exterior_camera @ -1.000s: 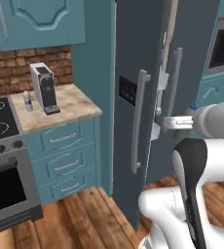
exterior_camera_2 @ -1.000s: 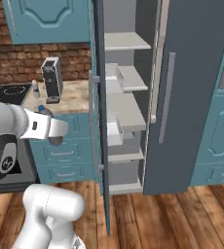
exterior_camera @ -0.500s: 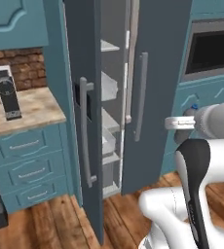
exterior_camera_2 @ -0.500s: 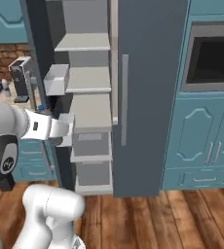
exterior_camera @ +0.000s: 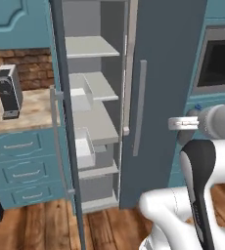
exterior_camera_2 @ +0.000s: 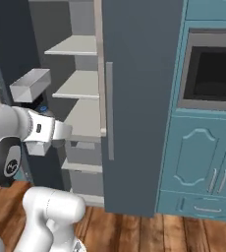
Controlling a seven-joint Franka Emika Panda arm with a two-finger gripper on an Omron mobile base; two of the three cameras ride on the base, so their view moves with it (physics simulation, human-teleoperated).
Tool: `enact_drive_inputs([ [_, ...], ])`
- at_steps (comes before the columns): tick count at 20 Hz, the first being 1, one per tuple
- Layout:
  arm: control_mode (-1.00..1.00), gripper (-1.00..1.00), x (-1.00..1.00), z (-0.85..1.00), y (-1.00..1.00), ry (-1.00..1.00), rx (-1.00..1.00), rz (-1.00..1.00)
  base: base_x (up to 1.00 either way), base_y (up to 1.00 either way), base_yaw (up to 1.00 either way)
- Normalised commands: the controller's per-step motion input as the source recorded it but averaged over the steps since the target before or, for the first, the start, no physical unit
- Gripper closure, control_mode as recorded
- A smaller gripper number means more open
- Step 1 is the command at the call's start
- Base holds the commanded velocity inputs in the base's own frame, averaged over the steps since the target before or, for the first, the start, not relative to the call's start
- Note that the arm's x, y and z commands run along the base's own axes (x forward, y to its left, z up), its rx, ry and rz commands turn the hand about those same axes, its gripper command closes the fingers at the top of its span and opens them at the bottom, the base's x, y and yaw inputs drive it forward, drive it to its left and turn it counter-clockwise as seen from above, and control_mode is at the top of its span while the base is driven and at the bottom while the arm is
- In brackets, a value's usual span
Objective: Take the bottled waters from the counter and place them in the freezer to freeze. Close the freezer door after placing the bottles.
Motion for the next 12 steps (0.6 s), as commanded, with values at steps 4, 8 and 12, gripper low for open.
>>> enact_drive_inputs([
  [4, 1.00, 1.00, 0.00, 0.00, 0.00, 0.00, 0.00, 0.00, 0.61, -0.04, 0.35],
  [8, 1.00, 1.00, 0.00, 0.00, 0.00, 0.00, 0.00, 0.00, 0.55, 0.03, 0.31],
  [12, 1.00, 1.00, 0.00, 0.00, 0.00, 0.00, 0.00, 0.00, 0.54, 0.00, 0.26],
])
